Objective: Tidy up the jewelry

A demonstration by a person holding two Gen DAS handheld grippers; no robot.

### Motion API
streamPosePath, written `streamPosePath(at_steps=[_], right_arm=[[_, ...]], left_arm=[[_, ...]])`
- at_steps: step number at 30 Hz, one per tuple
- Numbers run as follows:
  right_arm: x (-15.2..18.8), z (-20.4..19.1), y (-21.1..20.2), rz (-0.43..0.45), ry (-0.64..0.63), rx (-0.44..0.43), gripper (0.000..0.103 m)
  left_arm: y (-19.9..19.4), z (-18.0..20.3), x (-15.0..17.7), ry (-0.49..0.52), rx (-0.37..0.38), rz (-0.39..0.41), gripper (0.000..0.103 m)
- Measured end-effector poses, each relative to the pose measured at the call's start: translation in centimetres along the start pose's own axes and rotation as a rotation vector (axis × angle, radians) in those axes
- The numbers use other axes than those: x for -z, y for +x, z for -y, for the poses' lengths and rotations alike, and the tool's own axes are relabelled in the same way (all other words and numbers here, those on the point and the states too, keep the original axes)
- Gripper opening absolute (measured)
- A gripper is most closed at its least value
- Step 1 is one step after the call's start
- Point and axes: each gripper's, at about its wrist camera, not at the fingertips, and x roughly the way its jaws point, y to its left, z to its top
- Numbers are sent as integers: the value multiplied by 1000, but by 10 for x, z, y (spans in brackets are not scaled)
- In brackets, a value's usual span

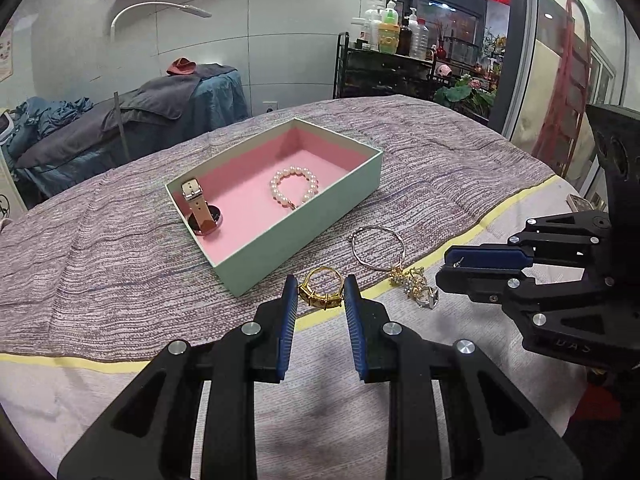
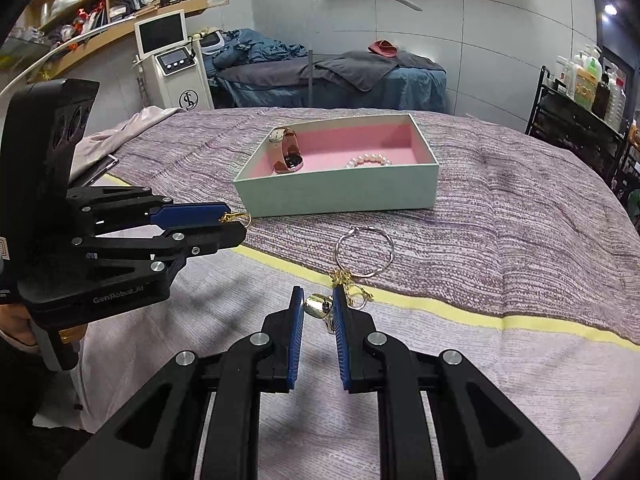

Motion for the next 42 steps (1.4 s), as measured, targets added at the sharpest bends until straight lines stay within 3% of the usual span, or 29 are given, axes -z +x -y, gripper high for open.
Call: streamPosePath(at_steps=[8,16,27,42], right_arm=[[-36,-9,4,68,-37,-25,14],[-83,5,30,78,-16,-28,14],[-137,27,105,-52,19,10,14],[-142,41,156,-174,56,37,14]], left_arm=[[5,-24,-28,-19,-29,25,24],[40,-48,-60,-21,-36,-25,24],[110,-65,-84,-52,-42,-152,24],[139,-67,-75,-59,-41,-223,25]])
